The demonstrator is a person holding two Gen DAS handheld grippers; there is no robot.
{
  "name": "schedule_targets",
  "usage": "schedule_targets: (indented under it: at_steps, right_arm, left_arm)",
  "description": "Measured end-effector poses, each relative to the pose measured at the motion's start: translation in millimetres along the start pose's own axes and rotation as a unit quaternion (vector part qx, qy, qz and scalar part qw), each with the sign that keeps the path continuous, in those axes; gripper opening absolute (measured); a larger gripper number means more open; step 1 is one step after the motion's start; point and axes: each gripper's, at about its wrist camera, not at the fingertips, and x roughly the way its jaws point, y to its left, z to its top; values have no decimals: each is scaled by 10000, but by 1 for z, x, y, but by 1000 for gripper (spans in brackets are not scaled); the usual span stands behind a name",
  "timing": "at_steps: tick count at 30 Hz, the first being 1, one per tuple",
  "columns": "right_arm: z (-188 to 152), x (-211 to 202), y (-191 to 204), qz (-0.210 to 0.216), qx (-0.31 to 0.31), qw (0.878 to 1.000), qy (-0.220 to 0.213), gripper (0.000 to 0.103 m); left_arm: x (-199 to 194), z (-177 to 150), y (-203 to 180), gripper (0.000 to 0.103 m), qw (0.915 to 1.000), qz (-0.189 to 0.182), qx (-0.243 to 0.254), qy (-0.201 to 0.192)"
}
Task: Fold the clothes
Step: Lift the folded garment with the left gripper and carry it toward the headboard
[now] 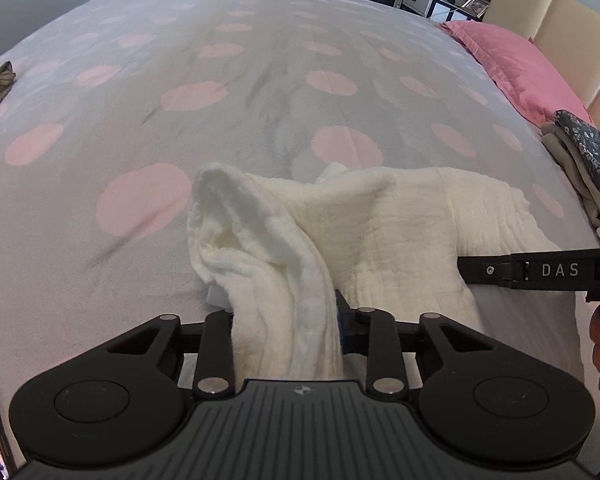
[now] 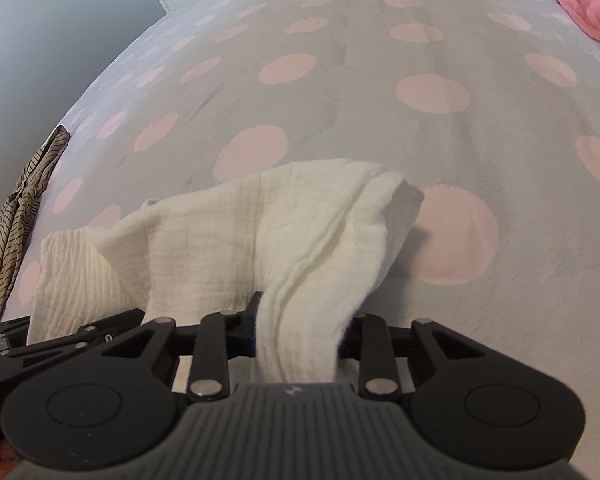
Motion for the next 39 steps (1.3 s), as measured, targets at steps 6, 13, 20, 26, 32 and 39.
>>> schedule_targets:
  at_steps: [6,13,20,26,32,39]
  right_arm:
    - [3,-23,4,85,-4,9996,-278,29]
    - [4,-67,14,196,-59,9966,-801,28]
    - [-5,-125,17,225,-152,9905,-1349,28]
    - [-12,-179,8,201,-119,9854,-1689,28]
    - [-13,-241,-17,280,-17,9828,-1827,28]
    - [-15,-337,-81,-123,141,9806,-1952,28]
  left_arm:
    - [-20,-2,-9,23,9990,92,202,-387]
    - [-50,4,-15,23,9958,-74,113,-902]
    - [-82,5,-25,23,9907,-438,112,-1286]
    - [-109,12,-42,23,9848,-905,103,-1479]
    - [-127,31,-70,23,9786,-1513,184,-1381]
    - [-139,57,-145,23,9595,-2426,587,-1303]
